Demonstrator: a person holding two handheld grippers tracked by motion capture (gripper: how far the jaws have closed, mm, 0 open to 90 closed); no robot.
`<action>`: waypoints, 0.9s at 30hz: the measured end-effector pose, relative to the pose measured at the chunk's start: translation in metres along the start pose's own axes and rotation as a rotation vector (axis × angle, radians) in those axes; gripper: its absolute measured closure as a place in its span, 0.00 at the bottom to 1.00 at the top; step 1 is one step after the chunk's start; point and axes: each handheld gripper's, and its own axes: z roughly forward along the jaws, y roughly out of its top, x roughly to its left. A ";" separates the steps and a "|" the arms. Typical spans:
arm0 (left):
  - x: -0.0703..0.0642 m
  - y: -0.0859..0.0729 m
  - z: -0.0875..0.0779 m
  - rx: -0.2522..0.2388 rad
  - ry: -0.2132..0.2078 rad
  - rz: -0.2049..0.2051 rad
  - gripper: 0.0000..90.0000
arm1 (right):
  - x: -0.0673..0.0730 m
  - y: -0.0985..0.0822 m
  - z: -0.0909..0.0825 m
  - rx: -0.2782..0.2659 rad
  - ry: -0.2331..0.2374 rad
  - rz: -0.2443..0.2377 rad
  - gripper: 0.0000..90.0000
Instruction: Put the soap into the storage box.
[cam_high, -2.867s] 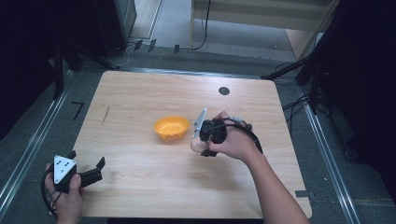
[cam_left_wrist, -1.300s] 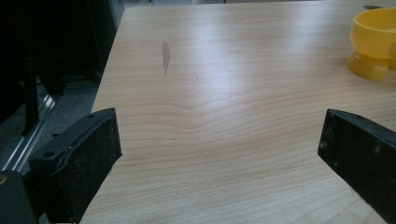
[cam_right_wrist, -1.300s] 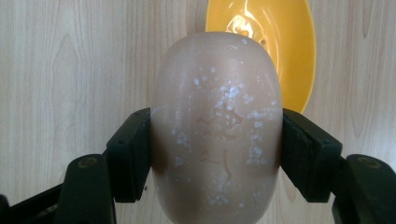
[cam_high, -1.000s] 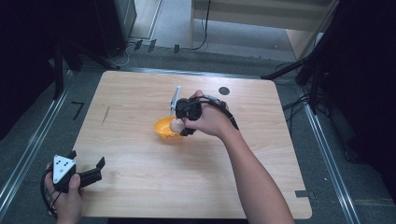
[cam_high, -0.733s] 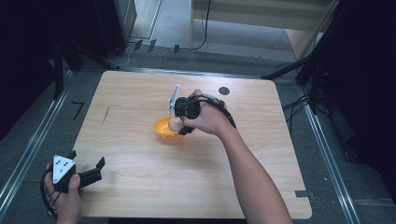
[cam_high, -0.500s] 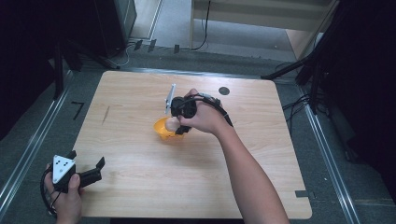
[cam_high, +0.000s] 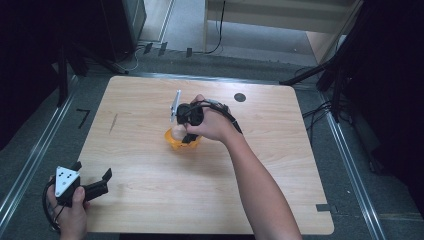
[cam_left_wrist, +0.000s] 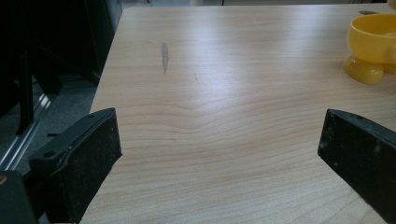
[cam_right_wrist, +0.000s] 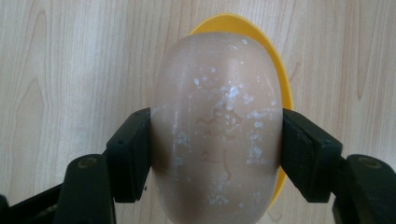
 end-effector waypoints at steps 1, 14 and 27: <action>0.000 0.000 0.000 0.000 0.000 -0.001 0.00 | 0.000 0.001 0.001 0.007 -0.001 0.001 0.37; 0.000 0.000 0.000 0.002 -0.001 -0.001 0.00 | -0.008 0.003 0.008 0.033 0.031 0.009 0.37; 0.000 0.000 0.000 0.003 -0.002 -0.003 0.00 | -0.013 -0.001 0.003 -0.027 0.028 0.035 0.31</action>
